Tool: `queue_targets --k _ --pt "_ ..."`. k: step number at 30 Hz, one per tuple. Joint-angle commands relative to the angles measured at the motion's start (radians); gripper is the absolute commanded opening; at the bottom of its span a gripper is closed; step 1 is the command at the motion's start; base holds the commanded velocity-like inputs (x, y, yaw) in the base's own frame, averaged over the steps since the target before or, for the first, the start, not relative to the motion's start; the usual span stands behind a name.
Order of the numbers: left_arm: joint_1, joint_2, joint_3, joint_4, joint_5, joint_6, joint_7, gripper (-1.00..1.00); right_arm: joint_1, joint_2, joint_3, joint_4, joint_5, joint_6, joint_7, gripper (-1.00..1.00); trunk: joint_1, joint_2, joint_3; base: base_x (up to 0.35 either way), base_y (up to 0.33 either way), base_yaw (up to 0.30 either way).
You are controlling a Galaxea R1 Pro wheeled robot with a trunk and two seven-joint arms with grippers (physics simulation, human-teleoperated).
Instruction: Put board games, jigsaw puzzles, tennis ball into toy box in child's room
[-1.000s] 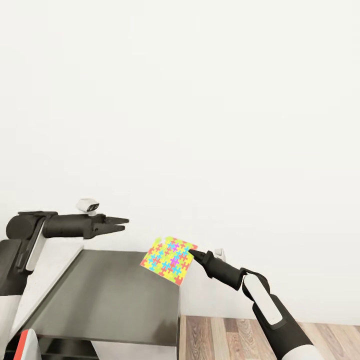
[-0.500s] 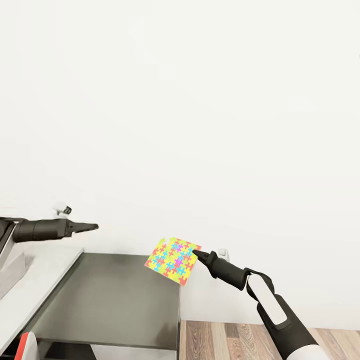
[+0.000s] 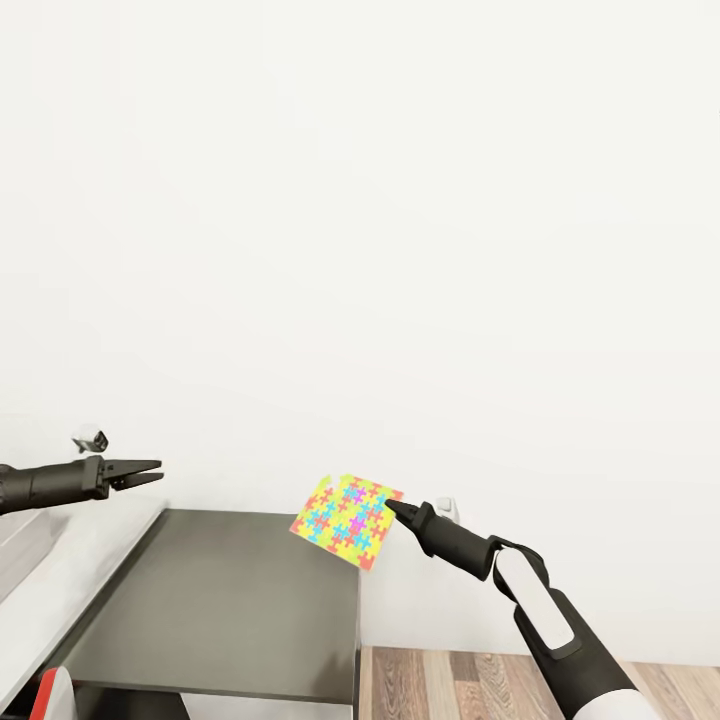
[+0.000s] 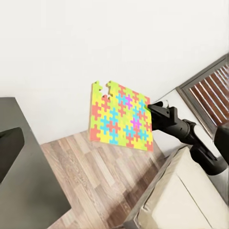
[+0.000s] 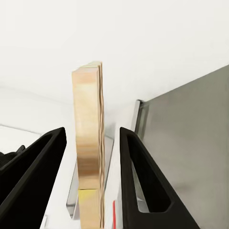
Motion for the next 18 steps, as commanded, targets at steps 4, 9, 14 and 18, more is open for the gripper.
queue_targets --k 4,9,14,18 --pt "0.0 -0.005 -0.002 0.0 0.002 0.01 -0.004 1.0 0.0 0.0 0.001 0.0 0.001 0.001 0.003 -1.0 0.0 -0.001 0.0 0.0 0.0 0.0" --pt "0.0 -0.004 0.0 -0.001 0.003 0.01 -0.004 1.0 0.0 0.001 0.001 0.0 0.001 0.001 0.003 -1.0 0.0 -0.001 0.0 0.0 0.0 0.0" --pt "0.0 -0.005 0.0 -0.001 0.003 0.01 -0.004 1.0 0.0 0.0 0.001 0.0 0.001 0.001 0.003 -1.0 0.0 -0.001 0.0 0.0 0.0 0.0" --pt "0.0 -0.005 0.0 -0.001 0.003 0.01 -0.004 1.0 0.0 0.0 0.001 0.0 0.001 0.001 0.003 -1.0 0.0 -0.001 0.0 0.0 0.0 0.0"
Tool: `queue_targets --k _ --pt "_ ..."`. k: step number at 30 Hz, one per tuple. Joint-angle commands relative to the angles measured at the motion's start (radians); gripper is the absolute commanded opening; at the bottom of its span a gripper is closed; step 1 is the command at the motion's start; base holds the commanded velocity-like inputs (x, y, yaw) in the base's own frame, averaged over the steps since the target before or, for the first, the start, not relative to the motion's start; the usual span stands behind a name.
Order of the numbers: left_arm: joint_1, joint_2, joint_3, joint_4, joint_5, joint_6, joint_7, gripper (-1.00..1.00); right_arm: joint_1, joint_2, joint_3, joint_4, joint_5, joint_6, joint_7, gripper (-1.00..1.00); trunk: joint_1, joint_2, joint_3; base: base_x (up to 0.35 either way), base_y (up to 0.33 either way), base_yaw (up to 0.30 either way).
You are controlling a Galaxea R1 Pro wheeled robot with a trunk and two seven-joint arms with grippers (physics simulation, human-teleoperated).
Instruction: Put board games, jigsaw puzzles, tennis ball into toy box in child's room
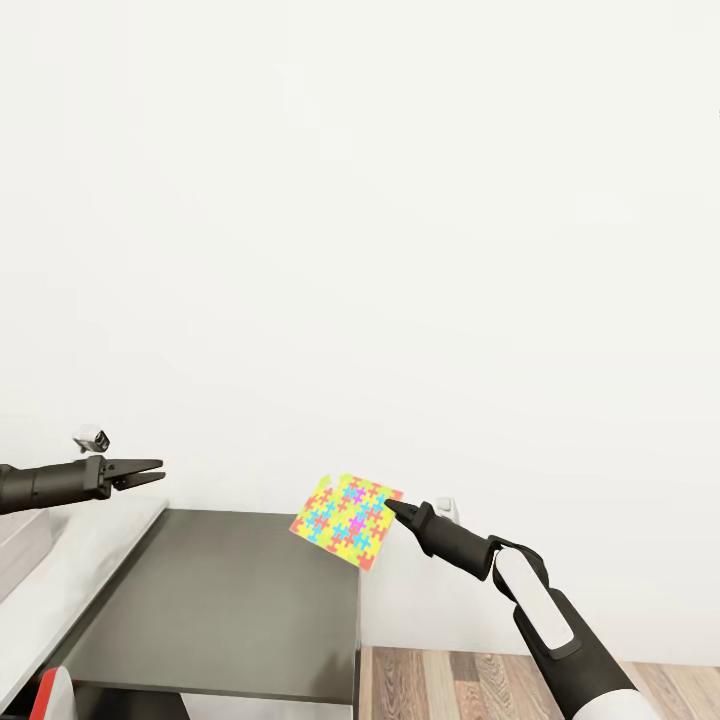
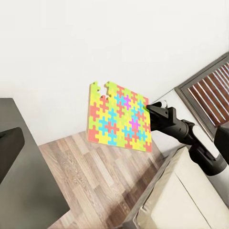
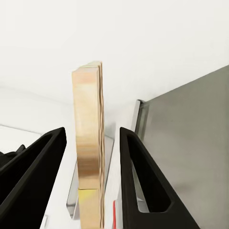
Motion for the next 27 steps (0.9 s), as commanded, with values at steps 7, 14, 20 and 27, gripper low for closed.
queue_targets --k 7,14,20,27 --pt "0.0 0.0 -0.001 -0.001 0.0 0.011 -0.004 1.0 0.0 -0.001 0.001 -0.001 0.0 0.002 0.003 -1.0 0.0 -0.001 0.0 0.0 0.0 0.0" --pt "0.0 -0.001 -0.001 -0.002 0.0 0.011 -0.004 1.0 0.0 -0.002 0.002 -0.006 0.001 -0.018 0.003 -1.0 0.0 -0.001 0.0 -0.069 0.0 0.114" --pt "0.0 -0.001 -0.002 -0.003 0.0 0.011 -0.004 1.0 0.0 -0.001 0.003 -0.007 0.002 -0.024 0.003 -1.0 0.0 -0.001 0.0 -0.133 0.0 0.27" --pt "0.0 -0.001 -0.002 -0.003 0.0 0.011 -0.004 1.0 0.0 0.0 0.004 -0.006 0.002 -0.024 0.003 -1.0 0.0 -0.001 0.0 -0.145 0.0 0.283"
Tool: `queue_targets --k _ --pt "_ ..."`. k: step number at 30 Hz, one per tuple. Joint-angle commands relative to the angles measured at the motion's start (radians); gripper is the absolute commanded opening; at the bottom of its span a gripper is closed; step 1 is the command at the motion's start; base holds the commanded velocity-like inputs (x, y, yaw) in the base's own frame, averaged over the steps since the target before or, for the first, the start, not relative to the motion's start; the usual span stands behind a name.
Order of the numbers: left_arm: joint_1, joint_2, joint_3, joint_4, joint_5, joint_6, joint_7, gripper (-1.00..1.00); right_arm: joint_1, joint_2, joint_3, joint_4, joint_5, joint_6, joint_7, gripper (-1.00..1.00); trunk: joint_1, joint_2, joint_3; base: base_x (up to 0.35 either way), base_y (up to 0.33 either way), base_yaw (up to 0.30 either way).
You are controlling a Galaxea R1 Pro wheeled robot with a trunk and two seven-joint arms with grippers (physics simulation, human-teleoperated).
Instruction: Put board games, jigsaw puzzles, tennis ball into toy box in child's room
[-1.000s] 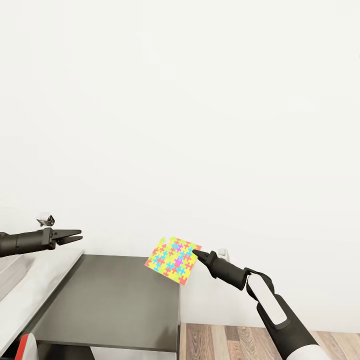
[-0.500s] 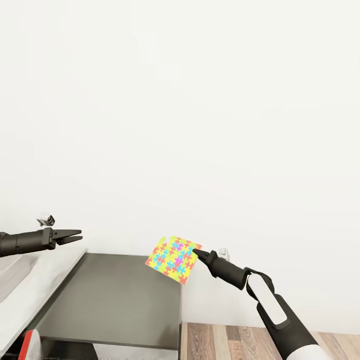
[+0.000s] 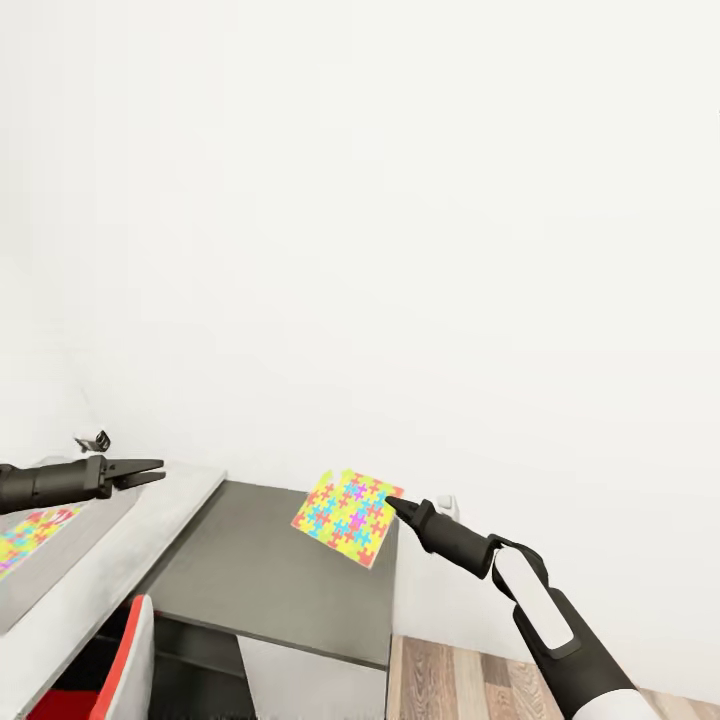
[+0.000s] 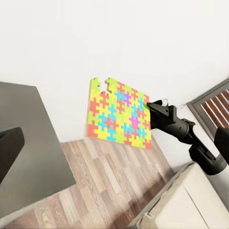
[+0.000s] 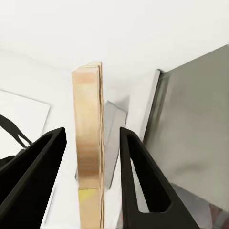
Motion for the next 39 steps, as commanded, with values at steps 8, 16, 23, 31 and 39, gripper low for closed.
queue_targets --k 8,16,23,31,39 --pt "0.0 0.0 0.0 0.0 0.0 0.011 -0.004 1.0 0.0 -0.001 0.001 0.0 -0.001 0.002 0.003 -1.0 0.0 -0.001 0.0 -0.147 -0.02 0.284" --pt "0.0 0.0 -0.002 -0.001 0.0 0.011 -0.004 1.0 0.0 -0.002 0.002 0.0 -0.001 0.002 0.003 -1.0 0.0 -0.001 0.0 -0.142 -0.078 0.284" --pt "0.0 -0.001 -0.003 -0.001 0.0 0.011 -0.004 1.0 0.0 -0.001 0.004 0.001 -0.001 0.002 0.003 -1.0 0.0 -0.001 0.0 -0.124 -0.092 0.284" --pt "0.0 -0.003 -0.003 0.0 0.0 0.011 -0.004 1.0 0.0 -0.002 0.003 0.002 -0.001 0.002 0.003 -1.0 0.0 -0.001 0.0 -0.088 -0.089 0.284" --pt "0.0 -0.003 -0.003 0.0 0.0 0.011 -0.004 1.0 0.0 -0.002 0.003 0.002 0.0 0.002 0.003 -1.0 0.0 -0.001 0.0 -0.011 -0.014 0.284"
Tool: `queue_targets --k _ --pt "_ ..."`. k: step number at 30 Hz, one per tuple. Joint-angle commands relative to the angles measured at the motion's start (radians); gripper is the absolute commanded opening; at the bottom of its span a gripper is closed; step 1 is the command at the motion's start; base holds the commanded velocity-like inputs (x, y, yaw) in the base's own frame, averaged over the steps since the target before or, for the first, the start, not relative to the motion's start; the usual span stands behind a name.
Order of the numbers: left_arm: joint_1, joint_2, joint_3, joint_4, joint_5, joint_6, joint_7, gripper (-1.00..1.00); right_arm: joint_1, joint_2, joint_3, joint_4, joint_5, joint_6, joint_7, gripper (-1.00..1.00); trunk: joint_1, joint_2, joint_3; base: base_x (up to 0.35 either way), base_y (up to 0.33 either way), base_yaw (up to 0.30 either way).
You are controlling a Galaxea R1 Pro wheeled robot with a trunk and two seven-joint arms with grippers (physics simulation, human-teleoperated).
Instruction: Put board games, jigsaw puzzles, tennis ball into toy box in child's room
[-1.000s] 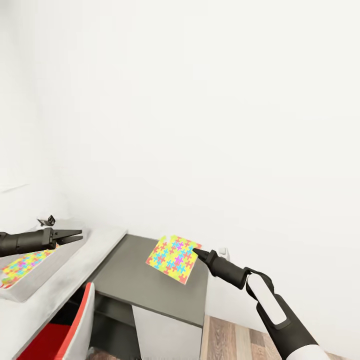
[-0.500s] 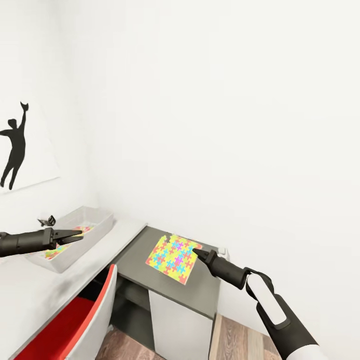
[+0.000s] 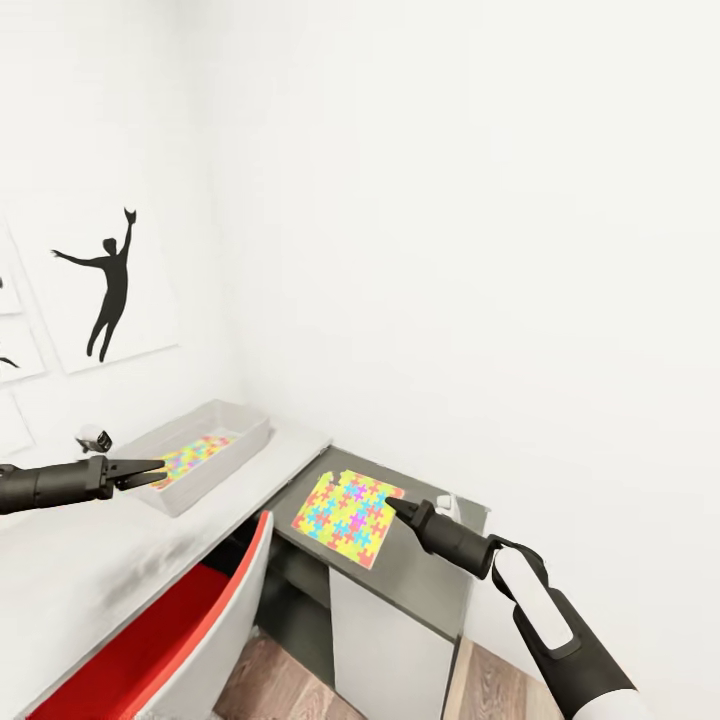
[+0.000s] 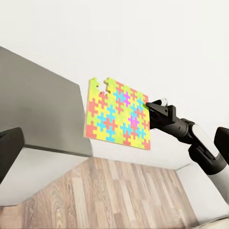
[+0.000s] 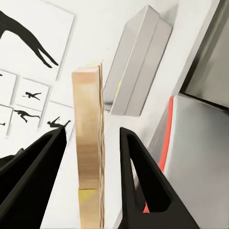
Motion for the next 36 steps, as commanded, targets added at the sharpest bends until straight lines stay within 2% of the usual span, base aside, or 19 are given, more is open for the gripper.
queue_targets --k 1,14,24,29,32,34,36 --pt "0.0 0.0 0.0 0.0 0.0 0.011 -0.004 1.0 0.0 -0.001 0.001 0.0 -0.002 0.002 0.003 -1.0 0.0 -0.001 0.0 0.006 -0.001 0.284" --pt "0.0 0.0 0.001 0.001 0.0 0.011 -0.004 1.0 0.0 -0.001 0.008 -0.005 -0.003 0.002 0.003 -1.0 0.0 -0.001 0.0 0.138 0.059 0.276" --pt "0.0 0.0 0.001 0.001 0.0 0.011 -0.004 1.0 0.0 -0.002 0.003 -0.014 -0.003 0.002 0.003 -1.0 0.0 -0.001 0.0 0.004 0.001 0.026" --pt "0.0 0.0 0.0 0.001 0.0 0.009 -0.004 1.0 0.006 0.0 0.018 -0.168 0.001 0.008 -0.016 -1.0 0.0 -0.001 0.0 0.0 0.0 0.0" --pt "0.0 0.0 0.0 0.001 0.0 0.009 -0.004 1.0 0.004 0.0 0.037 -0.296 0.056 0.035 -0.109 -1.0 0.0 -0.001 0.0 0.0 0.0 0.0" --pt "0.0 0.0 -0.001 0.001 0.0 0.009 -0.004 1.0 0.002 0.002 0.035 -0.359 0.08 0.099 -0.172 -1.0 0.0 -0.001 0.0 0.0 0.0 0.0" --pt "0.0 0.0 -0.002 0.001 0.0 0.009 -0.004 1.0 0.004 0.005 0.022 -0.383 0.089 0.142 -0.195 -1.0 0.0 -0.001 0.0 0.0 0.0 0.0"
